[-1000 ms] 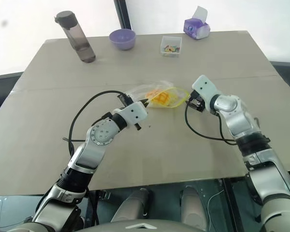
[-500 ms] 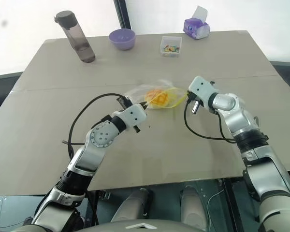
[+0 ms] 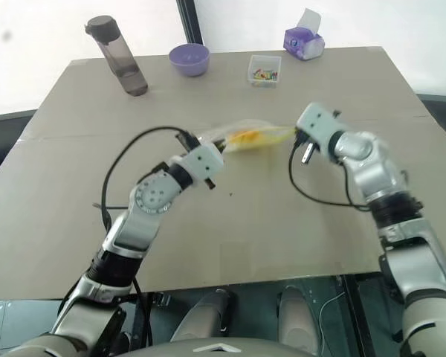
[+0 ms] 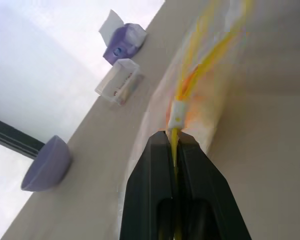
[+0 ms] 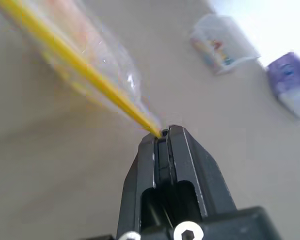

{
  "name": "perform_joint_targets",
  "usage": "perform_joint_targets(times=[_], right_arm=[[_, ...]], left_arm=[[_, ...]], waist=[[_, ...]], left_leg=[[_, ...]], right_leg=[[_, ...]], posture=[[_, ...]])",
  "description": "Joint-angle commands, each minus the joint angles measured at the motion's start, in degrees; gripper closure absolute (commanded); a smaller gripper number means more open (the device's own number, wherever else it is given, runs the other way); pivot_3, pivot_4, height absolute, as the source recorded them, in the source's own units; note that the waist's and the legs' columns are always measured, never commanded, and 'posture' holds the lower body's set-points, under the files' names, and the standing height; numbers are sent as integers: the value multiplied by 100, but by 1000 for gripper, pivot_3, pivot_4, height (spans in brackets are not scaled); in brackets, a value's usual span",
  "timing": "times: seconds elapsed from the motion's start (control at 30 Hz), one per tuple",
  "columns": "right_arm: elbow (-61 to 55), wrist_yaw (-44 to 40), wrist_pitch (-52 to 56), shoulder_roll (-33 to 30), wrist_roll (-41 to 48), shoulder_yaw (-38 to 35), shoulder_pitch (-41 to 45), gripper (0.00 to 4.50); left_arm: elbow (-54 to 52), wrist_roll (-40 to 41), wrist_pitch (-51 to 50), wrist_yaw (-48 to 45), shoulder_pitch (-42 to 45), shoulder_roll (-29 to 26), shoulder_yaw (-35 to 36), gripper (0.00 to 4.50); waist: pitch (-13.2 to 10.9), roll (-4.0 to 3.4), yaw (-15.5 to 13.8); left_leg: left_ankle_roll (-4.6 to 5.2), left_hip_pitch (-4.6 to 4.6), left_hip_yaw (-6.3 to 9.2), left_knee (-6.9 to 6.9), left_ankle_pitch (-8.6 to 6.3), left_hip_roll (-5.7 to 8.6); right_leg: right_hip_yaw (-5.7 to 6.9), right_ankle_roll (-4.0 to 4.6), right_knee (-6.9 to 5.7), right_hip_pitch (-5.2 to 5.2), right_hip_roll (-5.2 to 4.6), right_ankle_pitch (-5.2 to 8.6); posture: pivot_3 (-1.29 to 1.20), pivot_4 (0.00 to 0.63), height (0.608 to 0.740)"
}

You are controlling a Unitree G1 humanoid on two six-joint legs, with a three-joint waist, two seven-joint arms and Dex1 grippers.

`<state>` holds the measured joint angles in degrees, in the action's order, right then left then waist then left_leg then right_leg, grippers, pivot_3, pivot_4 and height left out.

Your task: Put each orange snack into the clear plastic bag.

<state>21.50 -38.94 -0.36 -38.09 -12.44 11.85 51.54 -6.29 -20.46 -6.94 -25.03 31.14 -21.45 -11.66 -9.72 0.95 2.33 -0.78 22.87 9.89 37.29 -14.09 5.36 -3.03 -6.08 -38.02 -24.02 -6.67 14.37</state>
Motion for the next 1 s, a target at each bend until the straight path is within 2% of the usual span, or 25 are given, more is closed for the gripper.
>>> perform_joint_targets(times=[0.03, 0.33, 0.43, 0.5, 0.53, 0.6, 0.63, 0.8, 1.0], right_arm=[[-256, -22, 127, -281, 81, -401, 179, 4460], [-755, -309, 334, -442, 244, -473, 9, 4460], [-927, -366, 433, -496, 309, -512, -83, 3619], [-1020, -383, 477, -525, 333, -545, -117, 2640], [-1051, -344, 477, -539, 304, -560, -126, 2303], [-1130, -401, 553, -614, 242, -542, -147, 1053], [-1256, -626, 590, -707, 318, -531, -207, 642], [-1966, -1342, 905, -778, 892, -578, -366, 642], [-2507, -1521, 923, -211, 1204, -278, -216, 642]], left_arm=[[-197, 99, -72, -15, 264, -119, 260, 4500], [56, 98, 7, 24, 574, -40, -4, 4500], [13, 119, -35, 40, 572, 7, 7, 4500], [-3, 118, -30, 51, 563, 15, 18, 4500], [-6, 112, -26, 53, 561, 15, 20, 4500], [-8, 95, -16, 44, 565, 1, 19, 4500], [-18, 93, -21, 32, 568, -7, 23, 4500], [-69, 98, -40, -20, 575, -54, 23, 4500], [-85, 104, 37, -199, 697, -211, 27, 4500]], waist=[[1, 2, 7], [1, 1, 2], [1, 2, -2], [1, 1, 3], [1, 1, 6], [1, 1, 6], [1, 1, 3], [1, 1, 7], [1, 2, 10]], left_leg=[[0, 0, 0, -2, 0, -1], [0, 0, -2, -1, 0, 0], [1, 1, -1, -1, 0, 0], [1, 1, -2, -1, 0, 0], [1, 1, -3, -1, 0, 0], [0, 1, -2, -1, 0, -1], [0, 1, -2, -1, 0, -1], [1, 2, -3, 0, 0, 0], [1, 0, -1, 2, 0, -3]], right_leg=[[0, 0, 2, 0, 0, 0], [-1, 0, 1, 0, 0, 0], [-1, 0, 2, 0, -1, 0], [-1, 0, 1, 0, -1, 0], [-2, 0, 1, 0, -1, 0], [-2, 0, 0, -1, 0, 0], [-2, 0, 0, -1, 0, 0], [-2, 0, 3, 0, -1, 0], [-1, -1, -1, 0, 2, 0]], posture=[[0, 150, 740], [0, 150, 740], [0, 150, 740], [0, 150, 740], [0, 150, 740], [0, 150, 740], [0, 150, 740], [0, 150, 740], [0, 150, 740]])
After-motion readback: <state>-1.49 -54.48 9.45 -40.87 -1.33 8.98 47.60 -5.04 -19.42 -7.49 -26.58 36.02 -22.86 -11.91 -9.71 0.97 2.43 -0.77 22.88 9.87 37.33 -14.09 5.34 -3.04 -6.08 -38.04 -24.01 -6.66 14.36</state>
